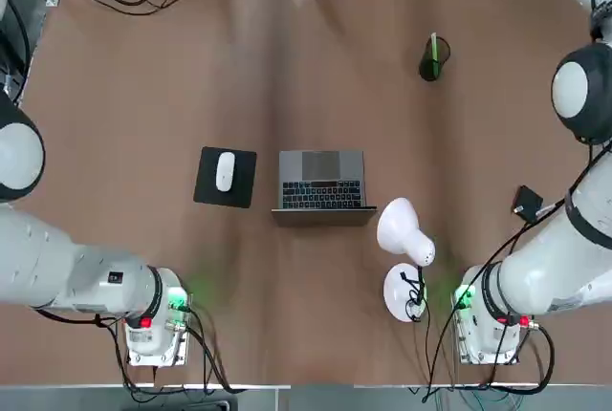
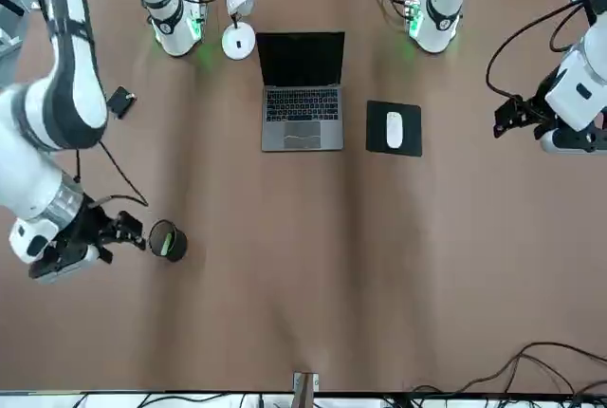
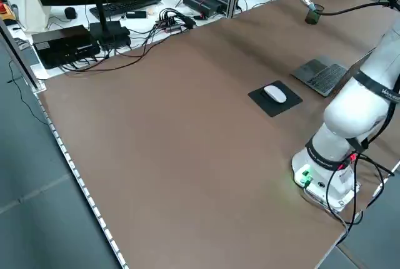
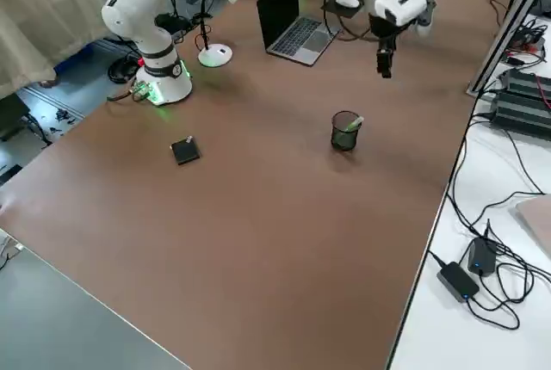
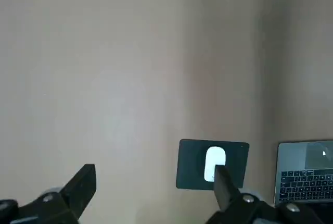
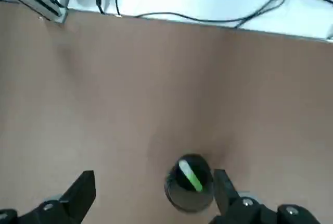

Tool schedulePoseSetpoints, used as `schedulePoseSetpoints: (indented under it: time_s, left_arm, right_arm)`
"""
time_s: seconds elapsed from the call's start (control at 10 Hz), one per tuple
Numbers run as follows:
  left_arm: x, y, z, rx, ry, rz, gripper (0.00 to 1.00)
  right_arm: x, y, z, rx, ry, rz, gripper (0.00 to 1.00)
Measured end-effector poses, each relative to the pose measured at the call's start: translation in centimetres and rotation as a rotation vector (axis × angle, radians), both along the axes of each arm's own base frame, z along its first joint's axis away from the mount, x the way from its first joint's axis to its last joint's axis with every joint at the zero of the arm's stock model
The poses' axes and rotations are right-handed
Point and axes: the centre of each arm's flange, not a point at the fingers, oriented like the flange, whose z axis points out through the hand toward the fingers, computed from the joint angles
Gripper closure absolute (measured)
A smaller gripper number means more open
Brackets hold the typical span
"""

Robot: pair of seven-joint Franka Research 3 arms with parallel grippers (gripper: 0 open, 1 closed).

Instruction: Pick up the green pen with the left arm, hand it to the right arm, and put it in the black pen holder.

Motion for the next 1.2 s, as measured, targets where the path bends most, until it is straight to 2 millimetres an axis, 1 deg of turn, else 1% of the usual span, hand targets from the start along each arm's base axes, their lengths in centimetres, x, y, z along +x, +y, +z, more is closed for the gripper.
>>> schedulePoseSetpoints:
  time_s: [0.1,0.3,0.4,0.6,0.7,0.8,1.0,1.2]
  left_arm:
    - [0.1,-0.2,0.0,0.0,-0.001,-0.003,0.0]
    - [0.2,-0.3,0.2,-0.001,-0.005,-0.005,0.0]
    - [0.2,-0.3,0.2,-0.001,-0.006,-0.005,0.0]
    - [0.2,-0.3,0.2,-0.001,-0.006,-0.005,0.0]
    - [0.2,-0.3,0.2,-0.001,-0.006,-0.006,0.0]
    - [0.2,-0.3,0.2,-0.001,-0.006,-0.006,0.0]
    - [0.3,-0.4,0.2,-0.001,-0.006,-0.006,0.0]
    - [0.3,-0.3,0.2,-0.002,-0.006,-0.005,0.0]
  right_arm:
    - [-1.0,-1.0,2.5,-0.049,0.036,-0.028,0.0]
    - [-3.6,-2.7,7.4,-0.141,0.057,-0.066,0.0]
    - [-4.9,-4.0,9.4,-0.16,0.065,-0.085,0.0]
    - [-7.2,-7.6,12.4,-0.175,0.077,-0.138,0.0]
    - [-7.9,-9.1,13.5,-0.184,0.07,-0.161,0.0]
    - [-8.3,-10.2,13.8,-0.184,0.071,-0.181,0.0]
    - [-8.4,-12.3,13.5,-0.183,0.079,-0.214,0.0]
    - [-8.3,-12.2,13.5,-0.183,0.074,-0.212,0.0]
